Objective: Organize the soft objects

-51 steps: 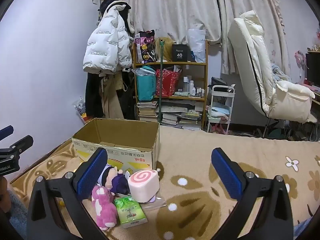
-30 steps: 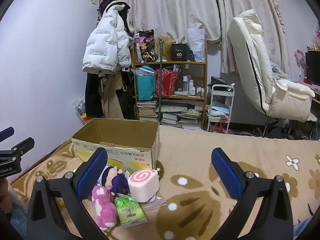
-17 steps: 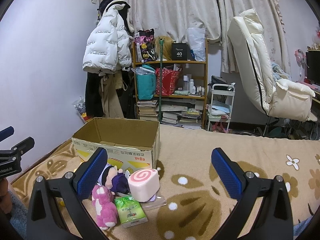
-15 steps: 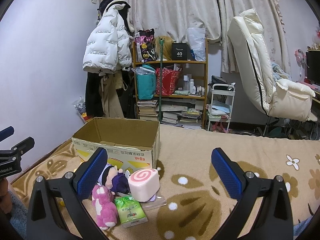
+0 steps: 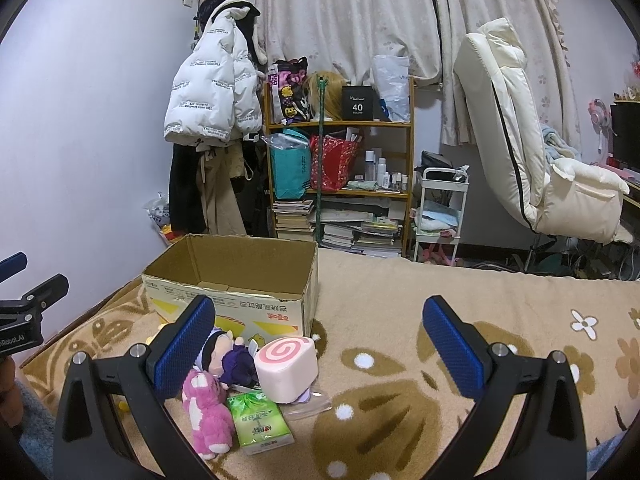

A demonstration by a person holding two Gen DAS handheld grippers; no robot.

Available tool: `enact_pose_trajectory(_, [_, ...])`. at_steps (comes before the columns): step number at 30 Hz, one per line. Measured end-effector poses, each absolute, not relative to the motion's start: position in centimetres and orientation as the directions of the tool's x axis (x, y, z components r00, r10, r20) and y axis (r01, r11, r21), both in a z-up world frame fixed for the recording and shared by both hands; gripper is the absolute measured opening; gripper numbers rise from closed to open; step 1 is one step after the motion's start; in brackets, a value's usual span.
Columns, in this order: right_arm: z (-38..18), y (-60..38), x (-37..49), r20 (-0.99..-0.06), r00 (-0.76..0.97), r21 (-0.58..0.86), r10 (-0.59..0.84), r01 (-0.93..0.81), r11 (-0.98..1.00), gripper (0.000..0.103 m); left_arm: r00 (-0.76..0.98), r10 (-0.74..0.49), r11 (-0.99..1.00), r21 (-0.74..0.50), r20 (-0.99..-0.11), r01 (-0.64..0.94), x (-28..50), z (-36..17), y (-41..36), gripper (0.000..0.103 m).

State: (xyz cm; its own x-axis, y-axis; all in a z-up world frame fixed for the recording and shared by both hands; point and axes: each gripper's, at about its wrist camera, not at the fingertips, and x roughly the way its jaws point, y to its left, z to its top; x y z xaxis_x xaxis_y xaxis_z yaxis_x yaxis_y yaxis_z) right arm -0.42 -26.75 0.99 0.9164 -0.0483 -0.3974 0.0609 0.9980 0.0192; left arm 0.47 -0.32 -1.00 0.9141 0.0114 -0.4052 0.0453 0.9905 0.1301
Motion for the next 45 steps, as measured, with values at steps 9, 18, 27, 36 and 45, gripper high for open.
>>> enact_pose_trajectory(9, [0.96, -26.73, -0.41, -0.398, 0.916, 0.019, -0.047, 0.06, 0.998, 0.103, 0.914, 0.013, 0.99, 0.131, -0.405, 0.044, 0.44, -1.11, -0.14, 0.103])
enact_pose_trajectory(18, [0.94, -26.72, -0.41, -0.4, 0.915, 0.019, -0.048, 0.061, 0.998, 0.103, 0.914, 0.015, 0.99, 0.132, -0.406, 0.043, 0.46, -1.08, -0.22, 0.103])
enact_pose_trajectory(27, [1.14, -26.66, -0.48, -0.399, 0.916, 0.019, -0.047, 0.06, 0.998, 0.103, 0.912, 0.015, 0.99, 0.134, -0.409, 0.043, 0.49, -1.18, -0.17, 0.103])
enact_pose_trajectory(36, [1.01, -26.8, -0.46, -0.398, 0.916, 0.018, -0.049, 0.061, 0.998, 0.103, 0.909, 0.019, 0.99, 0.137, -0.416, 0.041, 0.62, -1.7, 0.3, 0.103])
enact_pose_trajectory(45, [0.75, -26.75, -0.43, -0.397, 0.916, 0.016, -0.052, 0.064, 0.998, 0.103, 0.908, 0.02, 0.99, 0.137, -0.418, 0.041, 0.65, -1.63, 0.29, 0.103])
